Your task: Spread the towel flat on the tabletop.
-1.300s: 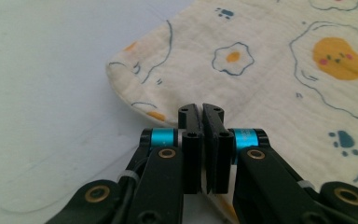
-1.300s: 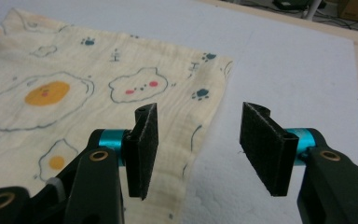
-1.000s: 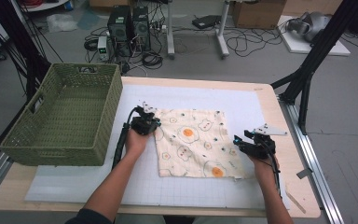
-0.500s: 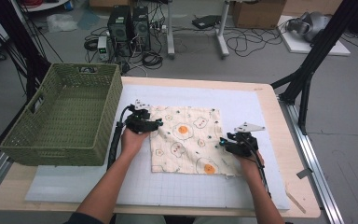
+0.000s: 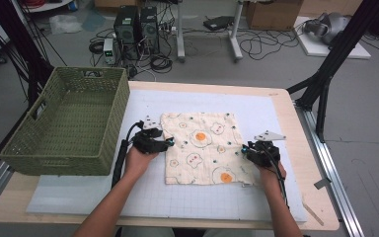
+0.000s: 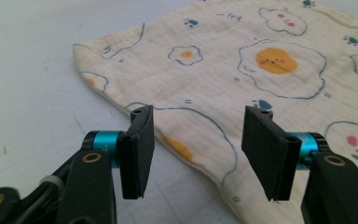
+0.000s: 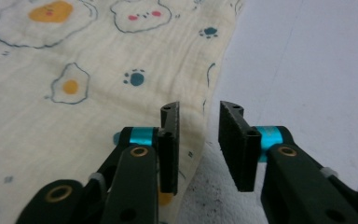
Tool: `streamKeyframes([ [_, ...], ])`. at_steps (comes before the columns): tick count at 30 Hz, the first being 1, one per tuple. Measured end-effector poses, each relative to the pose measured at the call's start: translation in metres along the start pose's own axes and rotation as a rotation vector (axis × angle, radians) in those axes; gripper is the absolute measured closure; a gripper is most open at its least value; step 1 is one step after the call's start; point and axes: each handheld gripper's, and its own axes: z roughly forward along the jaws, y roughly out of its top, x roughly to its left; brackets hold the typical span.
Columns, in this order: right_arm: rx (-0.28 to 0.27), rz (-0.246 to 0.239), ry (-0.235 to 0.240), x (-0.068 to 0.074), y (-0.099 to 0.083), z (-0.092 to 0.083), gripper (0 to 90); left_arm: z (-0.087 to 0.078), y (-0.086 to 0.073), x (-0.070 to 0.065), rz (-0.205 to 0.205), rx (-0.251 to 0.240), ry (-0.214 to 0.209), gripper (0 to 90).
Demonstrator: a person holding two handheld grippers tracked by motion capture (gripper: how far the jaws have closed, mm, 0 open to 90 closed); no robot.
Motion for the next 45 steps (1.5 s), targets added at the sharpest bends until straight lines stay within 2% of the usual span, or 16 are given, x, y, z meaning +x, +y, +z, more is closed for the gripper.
streamKeyframes([
  [2,-0.016,-0.004,-0.002,0.001,0.0,-0.007,59.4,-0.002,-0.004,-0.003,0.003,0.013,-0.01,44.4],
  [8,-0.044,-0.058,-0.024,0.005,-0.008,-0.027,48.3,-0.012,-0.014,-0.012,0.025,0.029,-0.032,44.2],
  [9,-0.047,-0.06,-0.028,0.005,-0.01,-0.03,47.5,-0.014,-0.015,-0.013,0.039,0.055,-0.05,44.2],
  [12,-0.065,-0.032,-0.022,0.004,-0.016,-0.035,43.2,-0.018,-0.019,-0.019,0.048,0.044,-0.064,43.9],
  [15,-0.072,-0.013,-0.009,0.003,-0.019,-0.038,43.3,-0.019,-0.025,-0.024,0.064,0.066,-0.075,45.1],
  [18,-0.071,0.0,-0.008,0.002,-0.02,-0.038,43.3,-0.019,-0.03,-0.028,0.085,0.075,-0.098,54.2],
  [20,-0.068,0.002,-0.007,0.002,-0.02,-0.037,43.3,-0.019,-0.034,-0.032,0.129,0.071,-0.075,57.0],
  [21,-0.07,-0.005,-0.007,0.002,-0.02,-0.037,43.3,-0.019,-0.034,-0.034,0.15,0.072,-0.073,61.3],
  [23,-0.071,-0.005,-0.006,0.003,-0.02,-0.036,43.4,-0.02,-0.034,-0.04,0.208,0.07,-0.079,76.9],
  [24,-0.074,-0.001,-0.003,0.003,-0.019,-0.036,43.6,-0.019,-0.035,-0.043,0.223,0.067,-0.078,81.9],
  [27,-0.076,-0.006,0.001,0.005,-0.018,-0.036,44.2,-0.021,-0.035,-0.039,0.191,0.069,-0.083,85.9],
  [34,-0.082,-0.023,0.021,0.012,-0.018,-0.041,44.6,-0.037,-0.042,-0.02,0.133,0.076,-0.038,86.1],
  [37,-0.072,-0.016,0.036,0.016,-0.019,-0.04,44.8,-0.042,-0.045,-0.014,0.119,0.081,-0.017,85.9],
  [39,-0.055,-0.006,0.066,0.019,-0.021,-0.039,45.9,-0.045,-0.046,-0.012,0.124,0.08,-0.006,85.6],
  [42,-0.043,0.003,0.093,0.024,-0.022,-0.035,47.5,-0.046,-0.047,-0.01,0.114,0.074,-0.011,84.8],
  [45,-0.017,-0.014,0.115,0.03,-0.023,-0.03,48.6,-0.045,-0.048,-0.006,0.098,0.063,-0.011,83.9],
])
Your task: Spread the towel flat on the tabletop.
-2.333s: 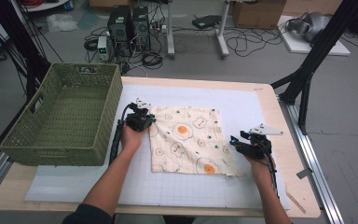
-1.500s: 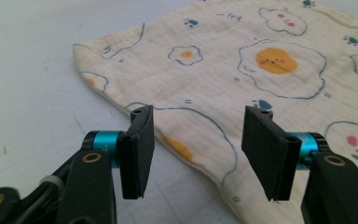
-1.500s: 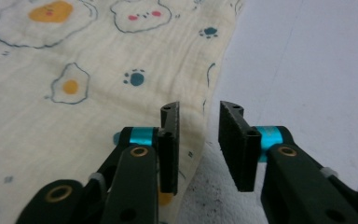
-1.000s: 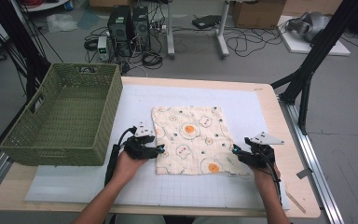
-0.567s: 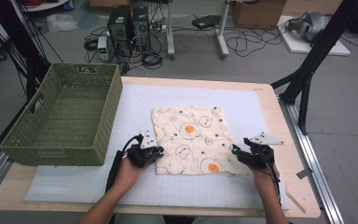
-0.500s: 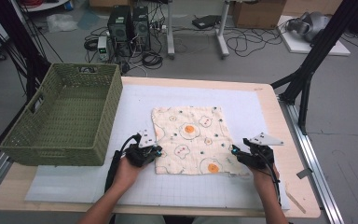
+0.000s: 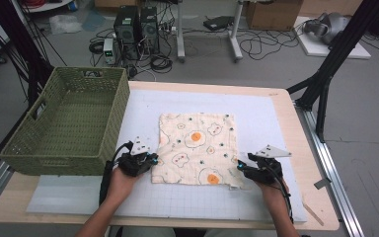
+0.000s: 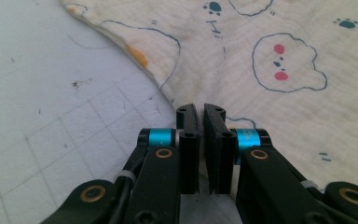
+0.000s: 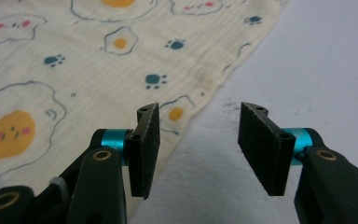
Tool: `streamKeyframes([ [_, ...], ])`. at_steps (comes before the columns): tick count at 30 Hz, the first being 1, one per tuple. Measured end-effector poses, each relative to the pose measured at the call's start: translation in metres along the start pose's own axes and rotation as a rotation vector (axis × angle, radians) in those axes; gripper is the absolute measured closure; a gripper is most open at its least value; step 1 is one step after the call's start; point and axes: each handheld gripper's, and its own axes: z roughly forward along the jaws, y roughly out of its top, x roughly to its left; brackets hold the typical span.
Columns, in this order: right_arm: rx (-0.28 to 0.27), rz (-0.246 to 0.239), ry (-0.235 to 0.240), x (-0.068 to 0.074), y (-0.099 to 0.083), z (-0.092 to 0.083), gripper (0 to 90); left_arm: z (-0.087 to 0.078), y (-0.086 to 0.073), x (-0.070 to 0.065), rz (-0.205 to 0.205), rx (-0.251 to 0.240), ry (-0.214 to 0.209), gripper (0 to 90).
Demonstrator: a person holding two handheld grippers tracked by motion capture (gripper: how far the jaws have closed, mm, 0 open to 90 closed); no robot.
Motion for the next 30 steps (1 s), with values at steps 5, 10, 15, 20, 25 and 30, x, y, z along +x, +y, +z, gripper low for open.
streamKeyframes([
  [5,0.067,-0.033,0.023,0.008,-0.001,0.009,58.0,0.001,0.0,0.003,0.007,-0.003,-0.001,85.0],
  [10,0.1,-0.062,0.093,0.011,0.003,0.009,86.3,0.002,0.0,0.005,0.01,-0.002,0.003,85.3],
  [15,0.124,-0.069,0.083,0.015,0.003,0.004,87.7,-0.002,-0.001,0.005,0.005,0.005,0.001,85.7],
  [20,0.139,-0.081,0.08,0.019,0.0,-0.003,87.7,-0.007,-0.002,0.004,-0.02,0.008,-0.038,85.1],
  [25,0.167,-0.122,0.032,0.023,0.001,-0.008,87.4,-0.012,0.0,0.005,-0.06,-0.013,-0.027,68.5],
  [30,0.1,-0.09,0.03,0.022,0.002,-0.015,72.7,-0.014,0.002,0.007,-0.088,-0.085,-0.02,52.5],
])
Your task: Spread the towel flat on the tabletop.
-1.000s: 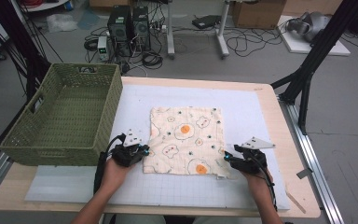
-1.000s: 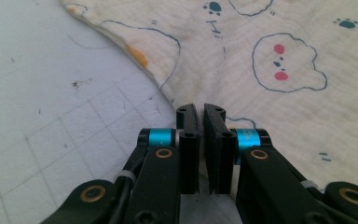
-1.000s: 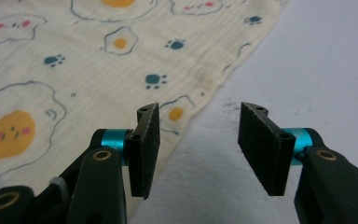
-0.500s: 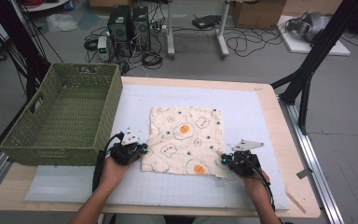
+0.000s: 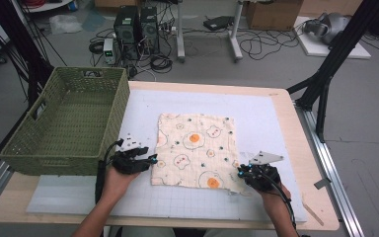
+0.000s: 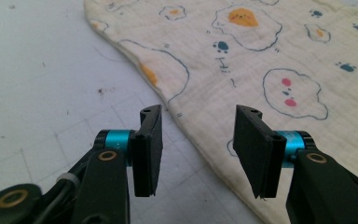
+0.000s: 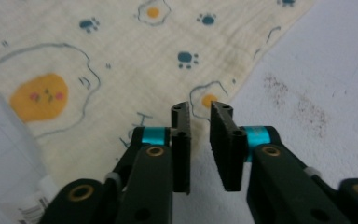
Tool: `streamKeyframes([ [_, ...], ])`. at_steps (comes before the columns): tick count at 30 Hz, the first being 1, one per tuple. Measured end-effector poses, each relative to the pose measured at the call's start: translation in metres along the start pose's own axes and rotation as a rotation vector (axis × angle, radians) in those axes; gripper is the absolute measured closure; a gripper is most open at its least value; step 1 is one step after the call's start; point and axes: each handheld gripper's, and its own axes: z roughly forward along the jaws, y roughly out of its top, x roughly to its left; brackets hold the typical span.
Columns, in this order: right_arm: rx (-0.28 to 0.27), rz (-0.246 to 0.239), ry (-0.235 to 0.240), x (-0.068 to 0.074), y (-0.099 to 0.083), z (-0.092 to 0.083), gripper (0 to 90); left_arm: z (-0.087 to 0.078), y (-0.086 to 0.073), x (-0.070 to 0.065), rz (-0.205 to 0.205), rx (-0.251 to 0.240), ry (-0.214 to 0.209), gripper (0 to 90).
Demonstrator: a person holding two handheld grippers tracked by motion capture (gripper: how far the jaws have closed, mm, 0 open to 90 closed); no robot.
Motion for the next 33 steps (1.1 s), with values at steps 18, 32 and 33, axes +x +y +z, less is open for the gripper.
streamKeyframes([
  [18,0.022,-0.015,0.126,0.005,-0.003,0.012,88.7,0.015,-0.005,-0.022,0.157,0.098,-0.1,85.7],
  [32,0.053,-0.005,0.156,0.006,-0.01,0.0,84.2,0.006,-0.005,-0.016,0.1,0.087,-0.132,68.4],
  [33,0.047,0.0,0.154,0.006,-0.011,0.0,78.0,0.004,-0.004,-0.013,0.087,0.071,-0.127,62.8],
])
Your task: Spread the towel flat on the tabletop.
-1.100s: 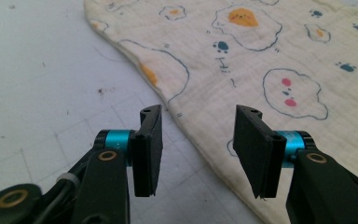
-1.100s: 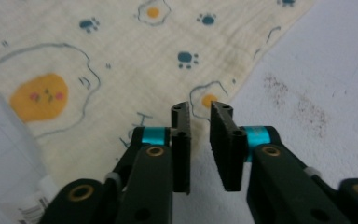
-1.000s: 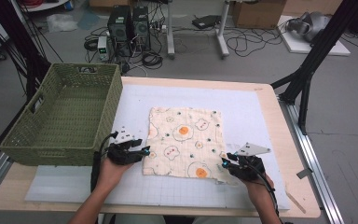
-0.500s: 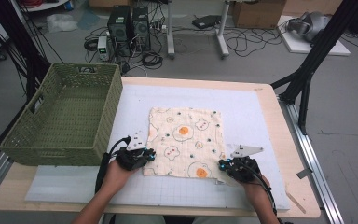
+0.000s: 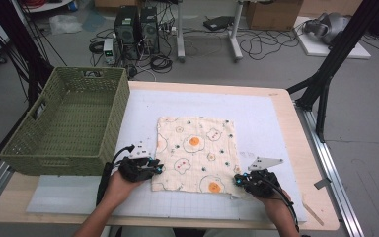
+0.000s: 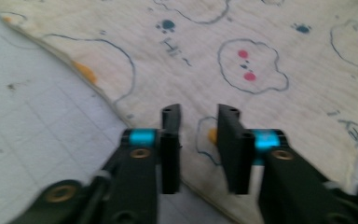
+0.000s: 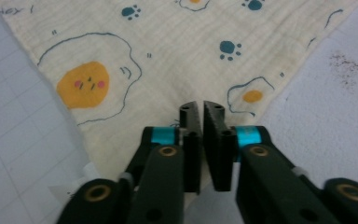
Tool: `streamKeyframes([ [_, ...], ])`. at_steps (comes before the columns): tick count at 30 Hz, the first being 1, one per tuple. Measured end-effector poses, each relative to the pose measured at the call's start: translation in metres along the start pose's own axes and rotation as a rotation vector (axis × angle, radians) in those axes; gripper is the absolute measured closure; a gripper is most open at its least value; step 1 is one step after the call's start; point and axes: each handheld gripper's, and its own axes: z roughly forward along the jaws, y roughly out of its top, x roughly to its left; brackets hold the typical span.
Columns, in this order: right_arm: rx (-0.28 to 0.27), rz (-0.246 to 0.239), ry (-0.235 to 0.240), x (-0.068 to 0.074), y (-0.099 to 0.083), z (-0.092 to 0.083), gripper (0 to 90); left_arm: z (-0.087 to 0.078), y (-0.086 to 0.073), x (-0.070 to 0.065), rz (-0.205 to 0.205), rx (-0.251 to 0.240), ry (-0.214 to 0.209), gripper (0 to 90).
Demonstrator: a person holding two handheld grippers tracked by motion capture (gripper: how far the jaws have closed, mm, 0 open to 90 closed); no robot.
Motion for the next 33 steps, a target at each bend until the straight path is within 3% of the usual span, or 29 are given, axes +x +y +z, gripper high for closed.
streamKeyframes([
  [4,-0.079,0.019,-0.039,-0.004,0.0,-0.003,57.7,-0.005,0.003,0.008,-0.046,-0.112,0.033,52.3],
  [6,-0.132,0.034,-0.087,-0.006,0.001,-0.007,48.0,-0.007,0.004,0.011,-0.049,-0.141,0.054,48.9],
  [9,-0.195,0.044,-0.137,-0.009,0.003,-0.013,45.2,-0.006,0.005,0.014,-0.048,-0.168,0.075,48.5],
  [11,-0.212,0.056,-0.157,-0.012,0.004,-0.014,50.3,-0.005,0.005,0.014,-0.045,-0.172,0.09,49.1],
  [14,-0.18,0.078,-0.197,-0.018,0.007,-0.005,59.4,-0.004,0.006,0.014,-0.048,-0.177,0.109,50.9],
  [17,-0.148,0.126,-0.209,-0.024,0.01,0.013,56.5,-0.004,0.006,0.014,-0.049,-0.177,0.12,50.8],
  [19,-0.117,0.132,-0.203,-0.025,0.01,0.022,53.2,-0.005,0.006,0.015,-0.048,-0.178,0.122,50.7],
  [20,-0.107,0.12,-0.208,-0.024,0.011,0.025,56.7,-0.005,0.006,0.015,-0.055,-0.179,0.127,50.3],
  [23,-0.099,0.101,-0.164,-0.022,0.013,0.024,84.1,-0.005,0.006,0.015,-0.067,-0.178,0.133,47.4],
  [24,-0.088,0.077,-0.165,-0.019,0.015,0.024,86.4,-0.005,0.006,0.016,-0.067,-0.177,0.132,47.3],
  [26,-0.041,0.032,-0.217,-0.013,0.019,0.022,87.1,-0.005,0.006,0.016,-0.068,-0.174,0.134,47.4],
  [31,-0.002,0.02,-0.257,-0.013,0.013,0.013,84.8,-0.005,0.005,0.017,-0.066,-0.169,0.134,47.8],
  [33,-0.022,0.03,-0.271,-0.014,0.011,0.009,66.3,-0.005,0.005,0.017,-0.07,-0.176,0.136,47.7],
])
